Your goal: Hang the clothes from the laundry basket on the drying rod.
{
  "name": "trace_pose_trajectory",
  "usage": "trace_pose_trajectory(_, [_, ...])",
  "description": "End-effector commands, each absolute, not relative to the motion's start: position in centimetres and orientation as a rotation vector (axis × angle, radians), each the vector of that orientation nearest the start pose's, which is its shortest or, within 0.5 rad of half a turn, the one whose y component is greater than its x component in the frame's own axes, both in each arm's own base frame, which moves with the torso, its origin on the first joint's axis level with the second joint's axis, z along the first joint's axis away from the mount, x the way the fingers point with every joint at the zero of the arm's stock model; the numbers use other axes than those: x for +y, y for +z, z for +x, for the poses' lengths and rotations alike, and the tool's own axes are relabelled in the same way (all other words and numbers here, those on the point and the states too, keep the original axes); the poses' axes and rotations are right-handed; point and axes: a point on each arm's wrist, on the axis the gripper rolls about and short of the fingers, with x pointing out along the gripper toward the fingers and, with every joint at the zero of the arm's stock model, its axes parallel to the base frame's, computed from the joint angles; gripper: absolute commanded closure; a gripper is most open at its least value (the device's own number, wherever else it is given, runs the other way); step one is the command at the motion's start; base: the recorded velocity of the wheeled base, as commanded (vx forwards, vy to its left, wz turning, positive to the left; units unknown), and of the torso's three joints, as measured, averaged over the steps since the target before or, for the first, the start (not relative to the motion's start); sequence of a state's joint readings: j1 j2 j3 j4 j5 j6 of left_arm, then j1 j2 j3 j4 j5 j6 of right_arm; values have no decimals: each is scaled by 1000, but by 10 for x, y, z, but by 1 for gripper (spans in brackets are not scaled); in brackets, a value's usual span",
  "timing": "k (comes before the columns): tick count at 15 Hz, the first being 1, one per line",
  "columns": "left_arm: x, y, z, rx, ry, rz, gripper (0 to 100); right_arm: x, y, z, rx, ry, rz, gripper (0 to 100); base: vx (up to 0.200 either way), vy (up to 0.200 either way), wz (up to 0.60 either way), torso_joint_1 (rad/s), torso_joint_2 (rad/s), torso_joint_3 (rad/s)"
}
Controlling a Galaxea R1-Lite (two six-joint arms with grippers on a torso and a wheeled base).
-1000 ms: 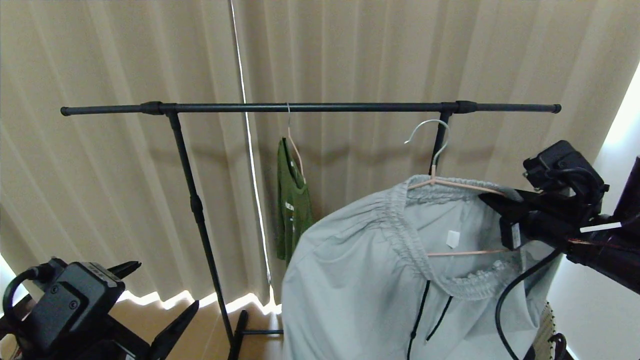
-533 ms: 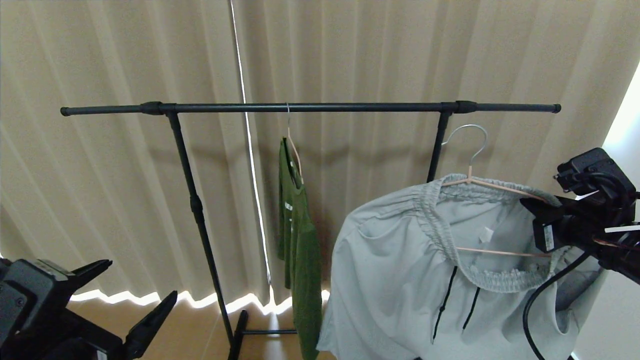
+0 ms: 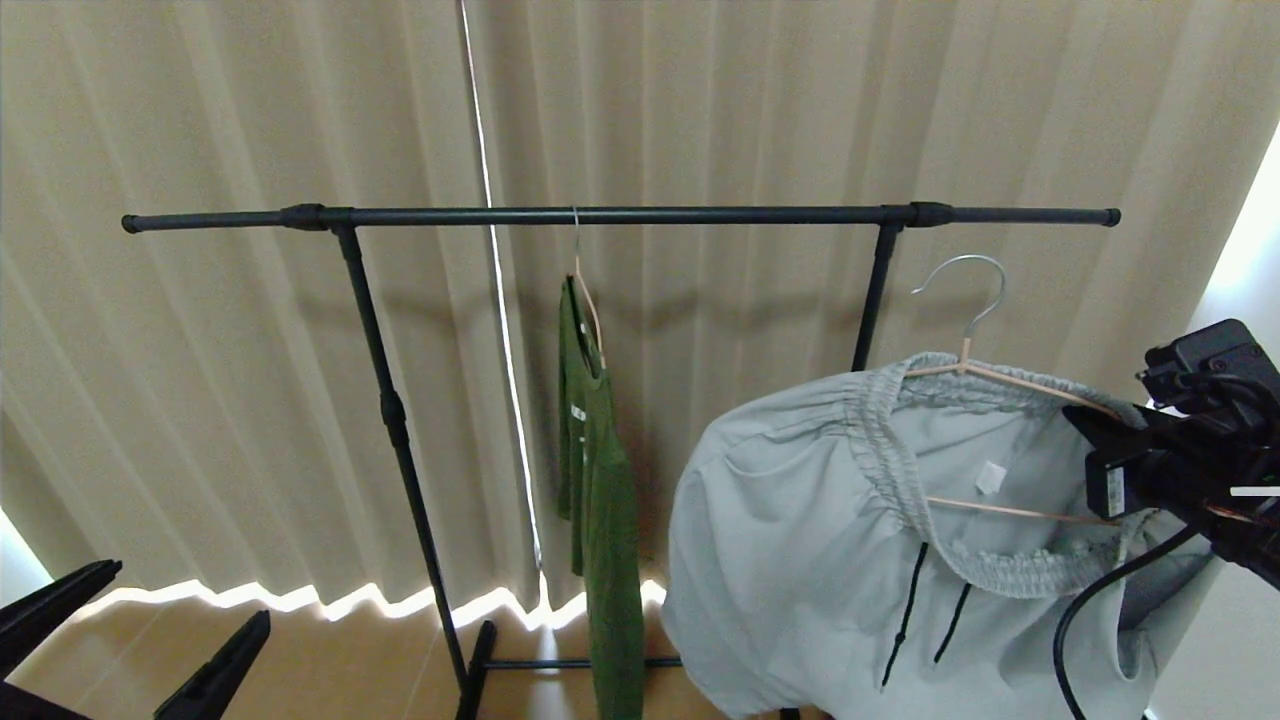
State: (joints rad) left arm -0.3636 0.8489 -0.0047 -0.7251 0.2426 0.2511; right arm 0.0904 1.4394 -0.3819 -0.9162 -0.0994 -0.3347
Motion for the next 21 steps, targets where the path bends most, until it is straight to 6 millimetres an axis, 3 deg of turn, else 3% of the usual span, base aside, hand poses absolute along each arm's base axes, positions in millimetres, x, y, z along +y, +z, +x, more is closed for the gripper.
trace_pose_trajectory(1, [-20, 132, 70, 95, -128, 288, 0, 17, 163, 216, 160, 18, -349, 100, 0, 0, 0, 0, 0, 0])
trace_pose_trajectory(10, [-18, 152, 73, 26, -77, 359, 0, 8, 168, 218, 139, -37, -345, 100, 0, 0, 0, 0, 0, 0])
trace_pose_trajectory(21, [-20, 148, 73, 72, -169, 392, 0, 3, 163, 221, 162, -55, -348, 100, 200, 0, 0, 2, 1, 1])
